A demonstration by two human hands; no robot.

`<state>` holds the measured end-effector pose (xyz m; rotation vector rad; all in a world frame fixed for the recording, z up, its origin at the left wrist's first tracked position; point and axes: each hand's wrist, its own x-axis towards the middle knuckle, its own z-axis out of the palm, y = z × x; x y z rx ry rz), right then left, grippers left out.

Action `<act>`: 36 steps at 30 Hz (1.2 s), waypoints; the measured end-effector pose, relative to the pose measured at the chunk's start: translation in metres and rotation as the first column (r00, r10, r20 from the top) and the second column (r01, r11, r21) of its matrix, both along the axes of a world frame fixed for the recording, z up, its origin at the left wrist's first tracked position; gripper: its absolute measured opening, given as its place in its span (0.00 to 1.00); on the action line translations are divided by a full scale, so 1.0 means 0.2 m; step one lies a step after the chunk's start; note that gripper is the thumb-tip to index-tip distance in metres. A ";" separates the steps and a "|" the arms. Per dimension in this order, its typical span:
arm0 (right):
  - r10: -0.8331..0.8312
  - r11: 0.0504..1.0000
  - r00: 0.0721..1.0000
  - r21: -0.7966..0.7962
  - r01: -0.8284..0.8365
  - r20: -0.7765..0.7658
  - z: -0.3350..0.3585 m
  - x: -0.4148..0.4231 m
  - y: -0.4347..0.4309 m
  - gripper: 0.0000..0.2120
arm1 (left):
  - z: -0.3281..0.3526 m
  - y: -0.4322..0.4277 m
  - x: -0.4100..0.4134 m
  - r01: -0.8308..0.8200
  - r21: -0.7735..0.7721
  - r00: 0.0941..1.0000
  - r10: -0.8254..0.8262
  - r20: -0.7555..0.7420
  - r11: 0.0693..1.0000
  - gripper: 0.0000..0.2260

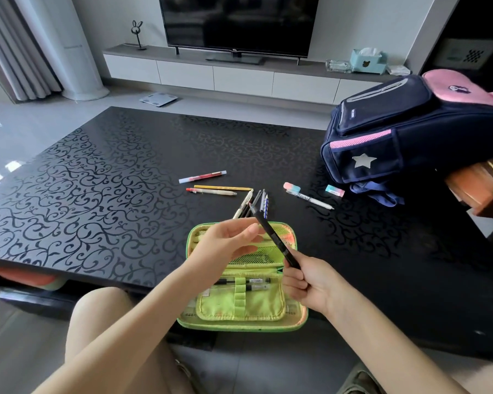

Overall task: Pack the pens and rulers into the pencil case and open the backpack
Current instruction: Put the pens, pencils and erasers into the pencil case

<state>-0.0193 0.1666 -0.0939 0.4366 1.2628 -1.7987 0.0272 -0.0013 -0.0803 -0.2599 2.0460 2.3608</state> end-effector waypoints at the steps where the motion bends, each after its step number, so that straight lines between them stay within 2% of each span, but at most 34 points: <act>1: 0.017 1.000 1.000 -0.015 -0.017 0.007 -0.01 0.01 -0.01 0.20 | -0.01 0.01 0.01 0.001 0.061 1.000 -0.001 -0.006 0.998 0.17; 3: 0.059 0.997 0.998 -0.044 -0.059 0.002 -0.02 0.04 -0.02 0.19 | -0.01 0.03 0.00 -0.028 0.139 0.999 0.031 -0.020 0.990 0.11; 6: 0.052 0.984 0.998 -0.171 -0.056 -0.030 0.00 0.06 0.01 0.19 | 0.00 0.03 -0.02 -0.110 0.207 0.993 0.116 -0.016 0.972 0.09; 8: 0.008 0.943 0.993 -0.329 -0.048 -0.122 0.04 0.07 0.06 0.17 | 0.00 0.01 -0.04 -0.194 0.342 0.981 0.188 0.049 0.920 0.09; 10: 0.017 0.910 0.960 -0.394 -0.130 -0.279 0.08 0.07 0.11 0.17 | 0.00 0.00 -0.06 -0.239 0.469 0.971 0.207 0.121 0.850 0.09; 13: 0.036 0.910 0.885 -0.351 -0.222 -0.465 0.10 0.08 0.13 0.22 | 0.02 0.02 -0.08 -0.223 0.574 0.972 0.133 0.195 0.788 0.10; 16: -0.011 0.932 0.832 -0.308 -0.193 -0.555 0.10 0.09 0.11 0.31 | 0.03 0.05 -0.08 -0.235 0.630 0.960 0.074 0.271 0.740 0.12; 18: -0.030 0.941 0.811 -0.290 -0.174 -0.584 0.11 0.09 0.09 0.31 | 0.02 0.05 -0.07 -0.255 0.653 0.950 0.058 0.307 0.713 0.13; 20: 0.039 0.937 0.788 -0.251 -0.242 -0.614 0.11 0.10 0.08 0.31 | 0.03 0.03 -0.06 -0.244 0.644 0.955 0.064 0.289 0.725 0.14; 23: 0.279 0.918 0.703 -0.032 -0.394 -0.655 0.11 0.08 0.11 0.36 | 0.05 -0.06 -0.07 -0.281 0.464 0.957 0.212 0.196 0.840 0.12; 25: 0.383 0.916 0.634 0.190 -0.352 -0.672 0.10 0.07 0.11 0.32 | 0.06 -0.12 -0.05 -0.291 0.155 0.956 0.281 0.081 0.944 0.11; 26: 0.403 0.915 0.615 0.278 -0.292 -0.678 0.08 0.06 0.11 0.28 | 0.06 -0.14 -0.03 -0.266 -0.086 0.963 0.269 0.014 0.960 0.10; 27: 0.412 0.910 0.603 0.344 -0.231 -0.684 0.07 0.05 0.11 0.22 | 0.04 -0.15 -0.01 -0.221 -0.363 0.975 0.213 -0.061 0.905 0.09; 28: 0.418 0.902 0.592 0.392 -0.182 -0.689 0.05 0.05 0.10 0.16 | 0.01 -0.16 0.01 -0.174 -0.634 0.984 0.110 -0.138 0.753 0.07; 29: 0.427 0.892 0.584 0.426 -0.148 -0.691 0.03 0.04 0.09 0.11 | -0.02 -0.17 0.04 -0.148 -0.821 0.980 -0.027 -0.195 0.551 0.06; 30: 0.438 0.882 0.576 0.453 -0.128 -0.690 0.01 0.04 0.09 0.08 | -0.07 -0.19 0.07 -0.123 -0.921 0.966 -0.167 -0.196 0.370 0.07; 31: 0.453 0.872 0.569 0.475 -0.121 -0.686 0.00 0.03 0.08 0.07 | -0.12 -0.22 0.10 -0.078 -0.962 0.952 -0.266 -0.149 0.260 0.08; 32: 0.470 0.860 0.559 0.497 -0.117 -0.683 -0.02 0.03 0.08 0.07 | -0.17 -0.26 0.14 -0.020 -0.978 0.944 -0.319 -0.087 0.207 0.09; 34: 0.503 0.836 0.534 0.538 -0.104 -0.679 -0.04 0.02 0.08 0.06 | -0.25 -0.34 0.20 0.031 -0.991 0.933 -0.359 -0.018 0.129 0.13; 36: 0.542 0.808 0.501 0.583 -0.088 -0.675 -0.08 0.02 0.07 0.07 | -0.31 -0.38 0.24 -0.009 -0.997 0.928 -0.371 -0.035 0.072 0.12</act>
